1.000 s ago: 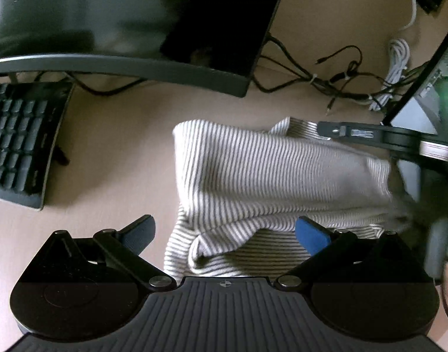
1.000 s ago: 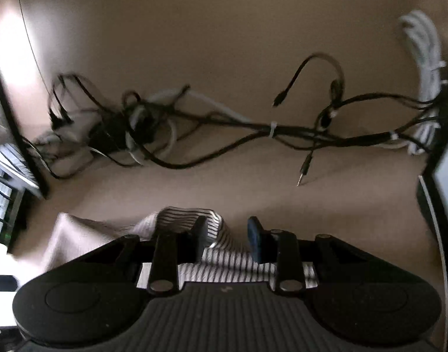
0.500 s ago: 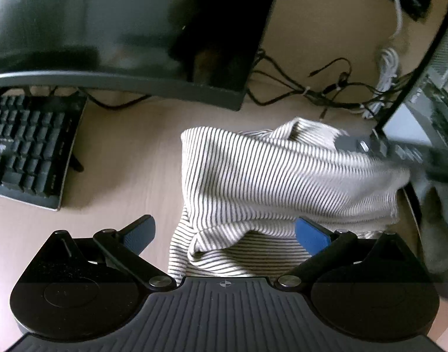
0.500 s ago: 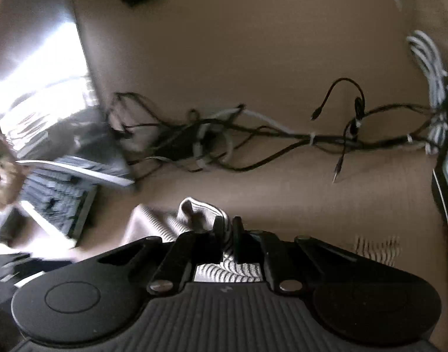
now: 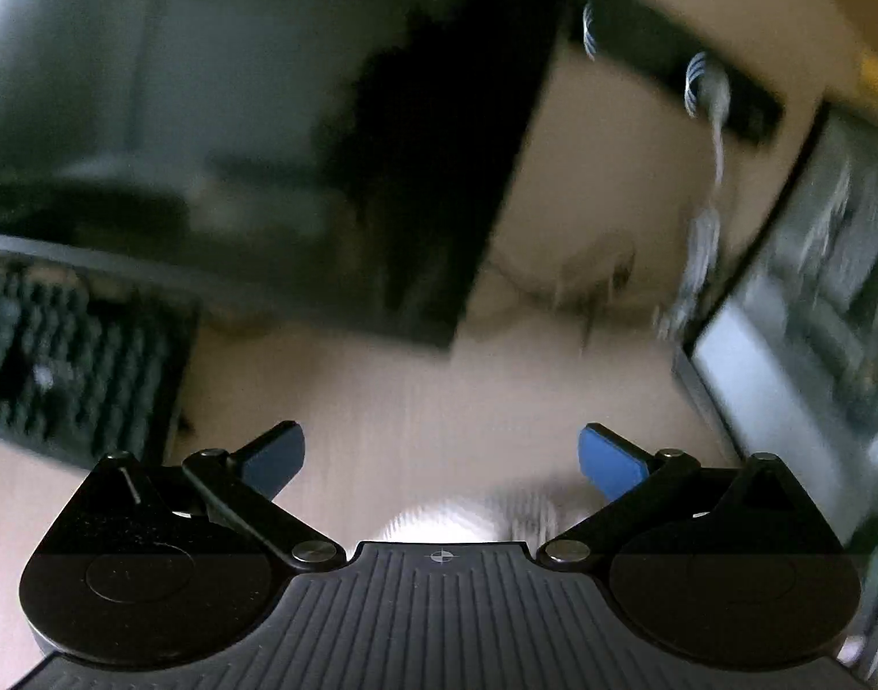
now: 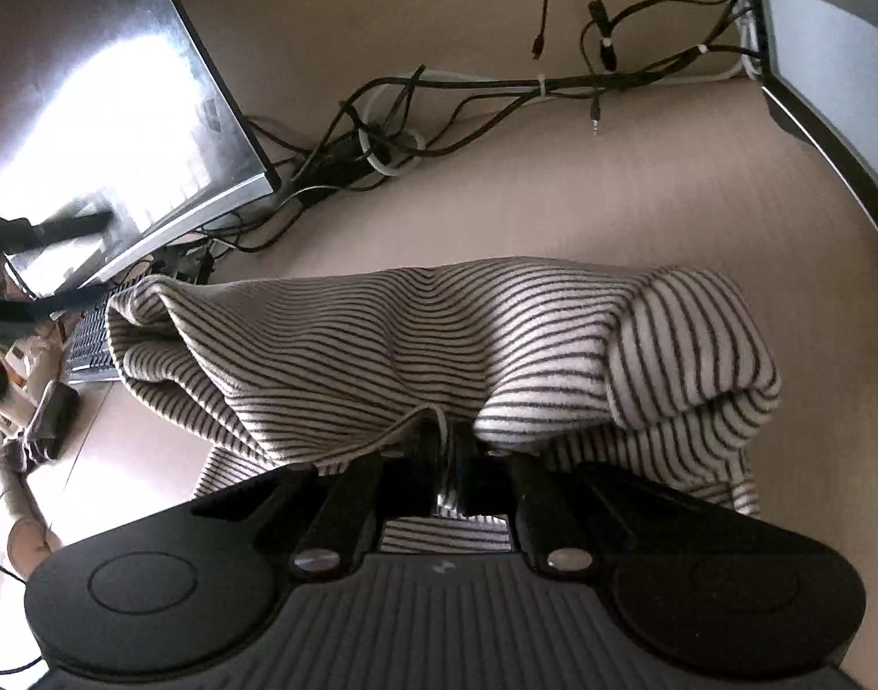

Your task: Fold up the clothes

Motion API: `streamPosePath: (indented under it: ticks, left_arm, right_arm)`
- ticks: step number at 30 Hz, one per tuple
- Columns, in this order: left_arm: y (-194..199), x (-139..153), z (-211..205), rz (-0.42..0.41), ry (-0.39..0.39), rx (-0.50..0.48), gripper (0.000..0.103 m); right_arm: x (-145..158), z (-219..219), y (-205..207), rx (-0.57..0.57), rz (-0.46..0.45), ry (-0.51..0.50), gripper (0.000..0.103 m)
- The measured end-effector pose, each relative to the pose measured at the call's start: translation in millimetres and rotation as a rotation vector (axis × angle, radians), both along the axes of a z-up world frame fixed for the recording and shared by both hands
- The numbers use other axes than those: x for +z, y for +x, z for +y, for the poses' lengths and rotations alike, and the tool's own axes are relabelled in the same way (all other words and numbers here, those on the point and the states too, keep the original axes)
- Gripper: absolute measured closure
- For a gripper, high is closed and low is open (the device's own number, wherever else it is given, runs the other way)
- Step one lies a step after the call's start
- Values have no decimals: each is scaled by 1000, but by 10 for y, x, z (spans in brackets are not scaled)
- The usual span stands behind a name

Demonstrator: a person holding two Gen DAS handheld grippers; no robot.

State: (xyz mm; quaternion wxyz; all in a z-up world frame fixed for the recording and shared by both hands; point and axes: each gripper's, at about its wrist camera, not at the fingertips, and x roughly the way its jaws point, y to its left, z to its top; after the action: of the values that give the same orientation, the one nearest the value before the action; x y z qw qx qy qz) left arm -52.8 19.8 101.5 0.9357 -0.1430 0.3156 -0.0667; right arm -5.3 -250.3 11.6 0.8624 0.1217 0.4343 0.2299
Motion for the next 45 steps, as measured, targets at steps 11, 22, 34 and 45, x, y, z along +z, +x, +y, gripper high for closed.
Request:
streamPosePath:
  ticks: [11,22,34,45]
  left_arm:
    - [50,-700,-400,194,79,-214,29]
    - [116,-1025,40,268,-73,-102,11]
    - [-39,-108,-86,12,-46,-232,14]
    - [103,-865,-351,229,-59,-314,14]
  right_arm:
    - [69,-47,-237,-24,-66,-29,98]
    - [602,-354,-315,-116,-242,-89,65]
    - [85,-299,-175,-115,-191,-190,65]
    - [76,-260,-283,-110,-216,-234,65]
